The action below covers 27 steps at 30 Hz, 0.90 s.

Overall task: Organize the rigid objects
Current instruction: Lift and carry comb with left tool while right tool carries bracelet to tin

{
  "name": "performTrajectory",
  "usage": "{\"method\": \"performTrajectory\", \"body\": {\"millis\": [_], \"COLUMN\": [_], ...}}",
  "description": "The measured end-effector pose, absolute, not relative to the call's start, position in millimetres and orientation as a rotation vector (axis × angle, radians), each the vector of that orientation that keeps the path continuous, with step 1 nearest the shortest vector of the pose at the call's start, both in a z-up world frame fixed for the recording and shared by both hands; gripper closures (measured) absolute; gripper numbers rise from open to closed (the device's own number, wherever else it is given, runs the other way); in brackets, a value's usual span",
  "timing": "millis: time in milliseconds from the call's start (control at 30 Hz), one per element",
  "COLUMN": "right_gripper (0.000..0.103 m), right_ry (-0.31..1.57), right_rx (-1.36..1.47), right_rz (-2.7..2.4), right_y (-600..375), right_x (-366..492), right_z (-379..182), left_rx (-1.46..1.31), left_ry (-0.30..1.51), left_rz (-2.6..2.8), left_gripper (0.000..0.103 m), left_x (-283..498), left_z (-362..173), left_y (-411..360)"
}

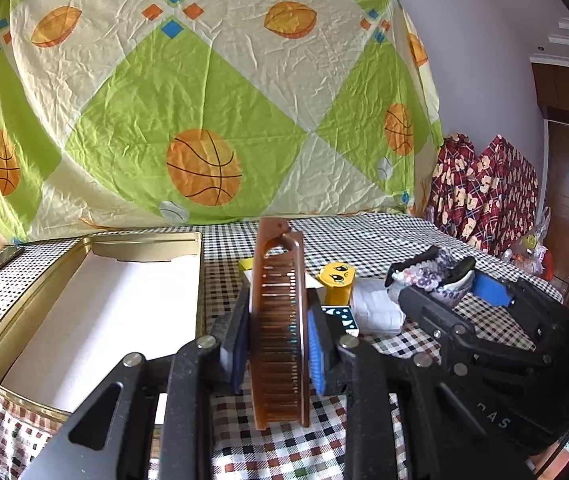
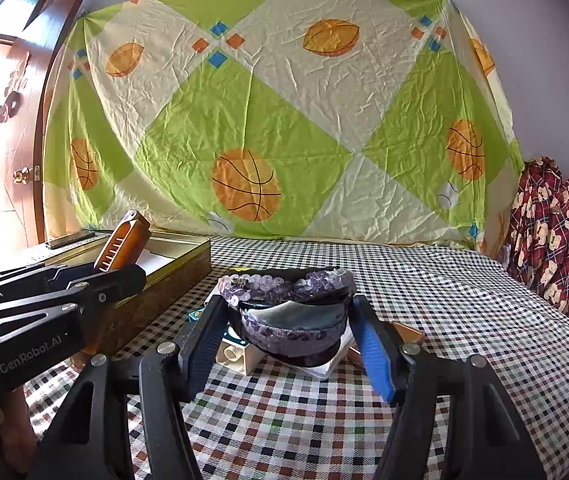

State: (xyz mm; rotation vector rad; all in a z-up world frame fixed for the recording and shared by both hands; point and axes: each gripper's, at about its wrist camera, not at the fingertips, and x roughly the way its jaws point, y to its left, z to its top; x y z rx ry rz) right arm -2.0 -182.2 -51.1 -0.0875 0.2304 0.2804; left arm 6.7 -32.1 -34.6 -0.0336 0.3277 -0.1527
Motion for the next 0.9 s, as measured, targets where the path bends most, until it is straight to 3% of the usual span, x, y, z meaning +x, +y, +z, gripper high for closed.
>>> {"method": "performTrajectory", "body": {"millis": [900], "right_gripper": [0.038], "right_ry": [0.213], "right_rx": [-0.112], "right_rz": [0.331], "right_y": [-156], "right_x": [-8], "right_z": [-52], "left_rx": [-0.053], "left_ry": [0.296], "left_rz": [-0.093], "left_gripper": [0.079], "left_x": [-5], "left_z": [-34], "left_y": [-7]}}
